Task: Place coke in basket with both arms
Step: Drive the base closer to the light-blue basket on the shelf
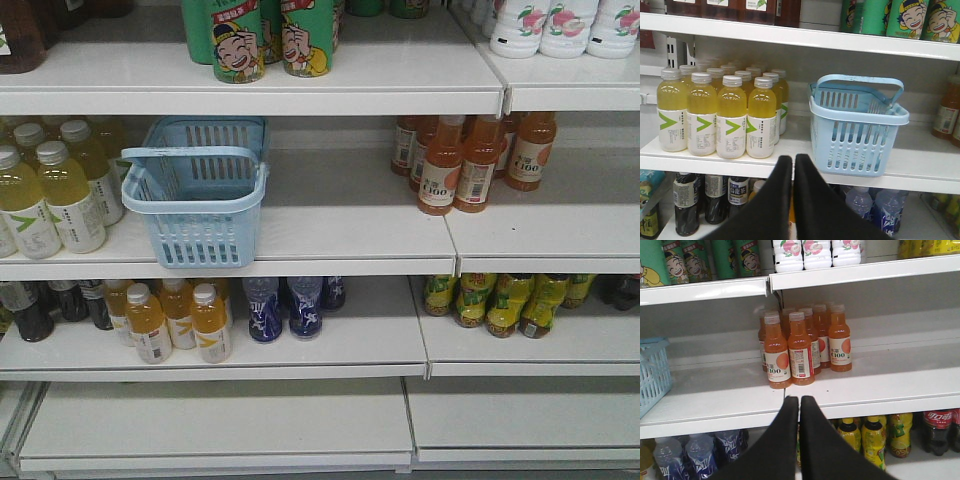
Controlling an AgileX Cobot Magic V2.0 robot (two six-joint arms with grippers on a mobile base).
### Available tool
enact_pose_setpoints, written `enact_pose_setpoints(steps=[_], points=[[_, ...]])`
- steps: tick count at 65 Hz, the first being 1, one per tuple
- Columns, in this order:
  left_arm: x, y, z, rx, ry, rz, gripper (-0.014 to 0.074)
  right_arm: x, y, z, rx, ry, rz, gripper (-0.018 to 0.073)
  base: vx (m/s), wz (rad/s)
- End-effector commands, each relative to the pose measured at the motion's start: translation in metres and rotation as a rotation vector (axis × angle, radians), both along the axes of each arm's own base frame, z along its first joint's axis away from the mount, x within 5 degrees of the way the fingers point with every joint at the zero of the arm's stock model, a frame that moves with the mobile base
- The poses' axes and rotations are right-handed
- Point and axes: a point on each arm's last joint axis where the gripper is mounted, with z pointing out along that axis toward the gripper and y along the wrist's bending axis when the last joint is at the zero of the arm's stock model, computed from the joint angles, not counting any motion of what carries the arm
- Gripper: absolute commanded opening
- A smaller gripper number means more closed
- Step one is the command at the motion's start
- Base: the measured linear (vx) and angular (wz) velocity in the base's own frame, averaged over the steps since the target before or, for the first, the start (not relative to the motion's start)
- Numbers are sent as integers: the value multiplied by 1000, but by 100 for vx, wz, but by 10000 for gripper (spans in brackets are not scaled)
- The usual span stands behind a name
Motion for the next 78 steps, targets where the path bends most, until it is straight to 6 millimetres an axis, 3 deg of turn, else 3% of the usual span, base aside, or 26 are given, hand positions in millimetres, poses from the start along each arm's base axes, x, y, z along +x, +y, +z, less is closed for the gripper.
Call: enact_pose_setpoints(steps=[1,29,36,48,63,75,78], points=[[-4,-1,19,7,-125,-4,-6,-1,0,4,-15,-72,3,-5,0,0],[-4,-1,19,8,-129,-4,-6,-1,0,4,-15,-72,3,-5,0,0],[-4,-1,20,-70,-145,-9,-6,-1,0,4,-15,-72,3,-5,0,0],[-4,1,22,-717,-188,-44,-6,-1,0,4,-15,-72,3,-5,0,0],[-4,2,24,-903,-222,-53,-6,-1,0,4,-15,-72,3,-5,0,0],[-8,11,35,-1604,-373,-101,-6,-1,0,4,-15,-72,3,-5,0,0],[-10,11,43,-1709,-390,-135,-6,-1,0,4,-15,-72,3,-5,0,0]])
